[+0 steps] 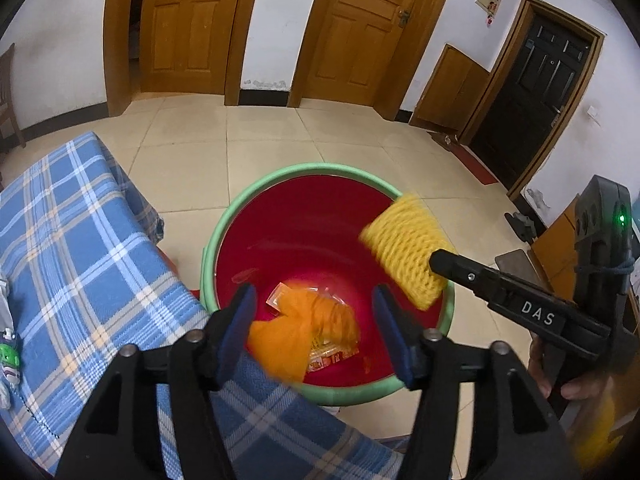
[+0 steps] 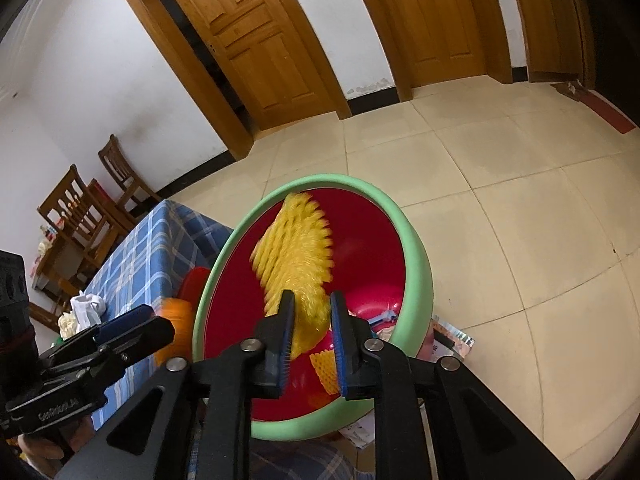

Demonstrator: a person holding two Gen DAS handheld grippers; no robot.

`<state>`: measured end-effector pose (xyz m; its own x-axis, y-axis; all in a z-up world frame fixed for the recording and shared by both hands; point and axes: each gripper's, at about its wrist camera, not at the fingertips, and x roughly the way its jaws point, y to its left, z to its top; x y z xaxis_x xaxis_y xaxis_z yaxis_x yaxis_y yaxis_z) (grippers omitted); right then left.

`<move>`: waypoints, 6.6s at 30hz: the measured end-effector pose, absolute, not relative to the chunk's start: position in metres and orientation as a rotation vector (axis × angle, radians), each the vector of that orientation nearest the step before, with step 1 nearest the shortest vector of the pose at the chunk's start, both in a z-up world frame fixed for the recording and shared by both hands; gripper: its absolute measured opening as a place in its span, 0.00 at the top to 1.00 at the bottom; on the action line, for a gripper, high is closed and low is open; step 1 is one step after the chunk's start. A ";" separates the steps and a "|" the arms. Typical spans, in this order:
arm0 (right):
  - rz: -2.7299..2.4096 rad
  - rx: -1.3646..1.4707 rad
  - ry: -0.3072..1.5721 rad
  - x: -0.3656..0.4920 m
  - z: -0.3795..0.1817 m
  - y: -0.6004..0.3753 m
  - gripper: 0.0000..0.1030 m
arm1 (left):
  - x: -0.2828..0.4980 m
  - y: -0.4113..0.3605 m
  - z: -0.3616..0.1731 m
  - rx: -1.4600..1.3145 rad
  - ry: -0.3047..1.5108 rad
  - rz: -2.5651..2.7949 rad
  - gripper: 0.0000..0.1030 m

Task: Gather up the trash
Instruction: 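Open the right tool to drop the foam net while the left tool drops the orange cloth into the bin, then move both open tools back over the table toward the crumpled paper and tissue, then grasp the crumpled cream paper with the left tool, then grasp the white tissue with the right tool while the left tool holds the crumpled paper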

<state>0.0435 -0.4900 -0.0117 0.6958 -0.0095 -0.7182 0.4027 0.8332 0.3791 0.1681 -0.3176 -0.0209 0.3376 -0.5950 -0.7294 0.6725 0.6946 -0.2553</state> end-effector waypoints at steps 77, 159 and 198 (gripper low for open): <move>0.148 0.341 0.796 0.110 0.059 -0.296 0.59 | 0.197 -0.052 0.032 -0.147 0.827 -0.305 0.39; 0.353 0.188 0.889 0.220 0.001 -0.194 0.86 | 0.252 0.026 -0.015 -0.267 0.821 -0.167 0.67; 0.420 0.245 0.895 0.220 -0.005 -0.191 0.79 | 0.219 0.015 -0.019 -0.323 0.841 -0.233 0.67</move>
<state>0.2196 -0.1909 -0.0047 0.5523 0.4510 -0.7011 -0.2504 0.8919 0.3765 0.2187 0.0145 -0.0186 0.6457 -0.3268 -0.6901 0.0742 0.9264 -0.3692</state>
